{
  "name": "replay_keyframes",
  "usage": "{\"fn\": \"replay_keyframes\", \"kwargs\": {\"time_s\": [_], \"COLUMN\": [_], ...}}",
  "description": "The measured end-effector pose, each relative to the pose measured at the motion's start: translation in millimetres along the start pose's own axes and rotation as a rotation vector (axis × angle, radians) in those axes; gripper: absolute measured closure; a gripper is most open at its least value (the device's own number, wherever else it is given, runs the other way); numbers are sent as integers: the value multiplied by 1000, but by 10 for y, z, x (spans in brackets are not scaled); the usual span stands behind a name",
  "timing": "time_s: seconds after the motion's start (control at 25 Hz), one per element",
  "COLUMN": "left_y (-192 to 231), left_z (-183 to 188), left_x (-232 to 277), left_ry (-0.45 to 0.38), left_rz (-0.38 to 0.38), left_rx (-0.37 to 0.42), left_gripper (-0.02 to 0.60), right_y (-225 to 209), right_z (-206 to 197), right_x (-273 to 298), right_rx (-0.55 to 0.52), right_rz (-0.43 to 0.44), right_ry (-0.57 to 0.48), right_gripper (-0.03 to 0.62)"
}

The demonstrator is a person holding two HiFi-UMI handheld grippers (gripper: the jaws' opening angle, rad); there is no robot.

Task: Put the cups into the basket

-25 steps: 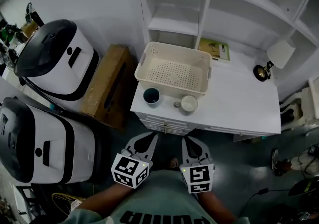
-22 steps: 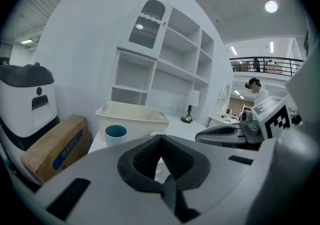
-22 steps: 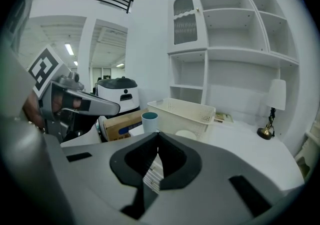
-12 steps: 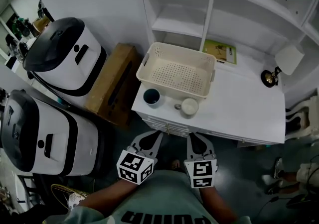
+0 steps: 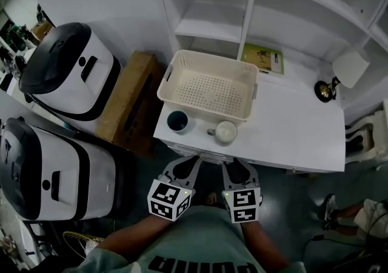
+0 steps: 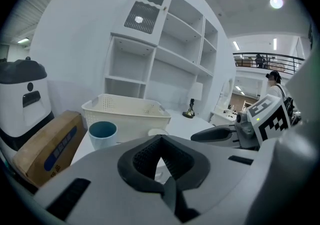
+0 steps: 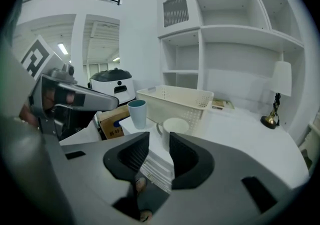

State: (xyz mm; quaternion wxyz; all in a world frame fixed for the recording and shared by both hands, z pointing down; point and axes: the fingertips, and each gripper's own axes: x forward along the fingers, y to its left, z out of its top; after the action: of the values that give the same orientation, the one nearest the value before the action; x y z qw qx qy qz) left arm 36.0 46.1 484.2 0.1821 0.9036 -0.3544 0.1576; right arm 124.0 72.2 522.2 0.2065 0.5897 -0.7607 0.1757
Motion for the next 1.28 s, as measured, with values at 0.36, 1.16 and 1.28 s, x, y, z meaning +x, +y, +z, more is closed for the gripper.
{"fn": "replay_keyframes", "kwargs": {"time_s": [0.36, 1.16, 1.28], "left_y": [207, 701, 719], "left_z": [-98, -467, -523], "left_x": [436, 1149, 1196], "left_ry": [65, 173, 191], "left_rz": [-29, -71, -77], "left_rx": [6, -51, -59], "left_gripper": [577, 577, 578], "right_y": [-196, -541, -528], "right_z": [-110, -208, -204], "right_x": [406, 1292, 1373], "right_rx": [68, 85, 80], "right_rz": [-41, -97, -91], "right_ry": [62, 143, 153], "right_gripper": [332, 215, 215]}}
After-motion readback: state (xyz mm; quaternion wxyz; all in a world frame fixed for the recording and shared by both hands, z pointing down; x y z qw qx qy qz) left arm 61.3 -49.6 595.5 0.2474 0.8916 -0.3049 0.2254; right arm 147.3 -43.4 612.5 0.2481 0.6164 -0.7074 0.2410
